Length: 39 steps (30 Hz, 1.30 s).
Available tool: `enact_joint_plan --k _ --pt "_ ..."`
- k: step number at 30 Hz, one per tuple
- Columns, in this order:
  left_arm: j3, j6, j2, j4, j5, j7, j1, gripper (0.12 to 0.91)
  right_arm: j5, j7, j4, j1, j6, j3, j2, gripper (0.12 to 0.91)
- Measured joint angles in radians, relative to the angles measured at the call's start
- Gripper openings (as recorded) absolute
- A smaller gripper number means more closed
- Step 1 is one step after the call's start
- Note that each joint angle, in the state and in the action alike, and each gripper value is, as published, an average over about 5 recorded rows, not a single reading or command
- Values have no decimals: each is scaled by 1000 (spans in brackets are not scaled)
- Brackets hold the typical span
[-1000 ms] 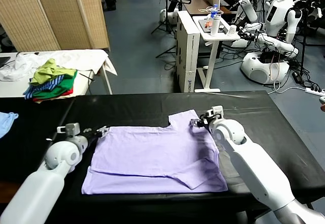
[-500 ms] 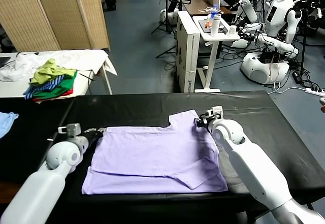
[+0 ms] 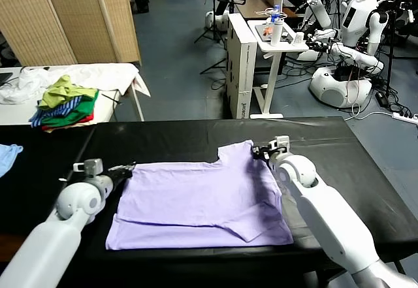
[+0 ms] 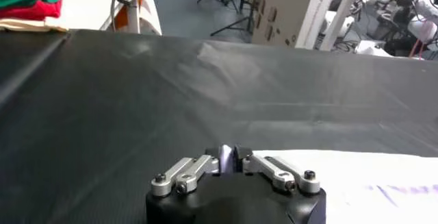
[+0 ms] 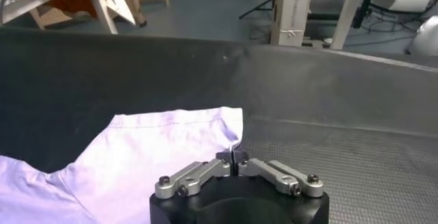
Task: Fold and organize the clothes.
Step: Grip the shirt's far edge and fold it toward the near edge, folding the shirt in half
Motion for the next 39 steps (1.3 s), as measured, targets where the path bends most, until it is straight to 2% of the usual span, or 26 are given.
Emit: enact_joint_plan --k 4,12,26,39 --pt "-10 -2 8 -19 -3 -2 9 153 7 -8 34 -20 17 17 -13 140" --pt "-47 -5 42 -88 -15 -6 60 151 37 -11 136 -87 11 63 -56 140" --pt "-181 19 118 -322 -68 -29 245 151 84 23 437 -280 -77 176 -174 140" --pt "-258 28 99 -502 20 -21 461 151 83 25 619 -525 -92 304 -278 140"
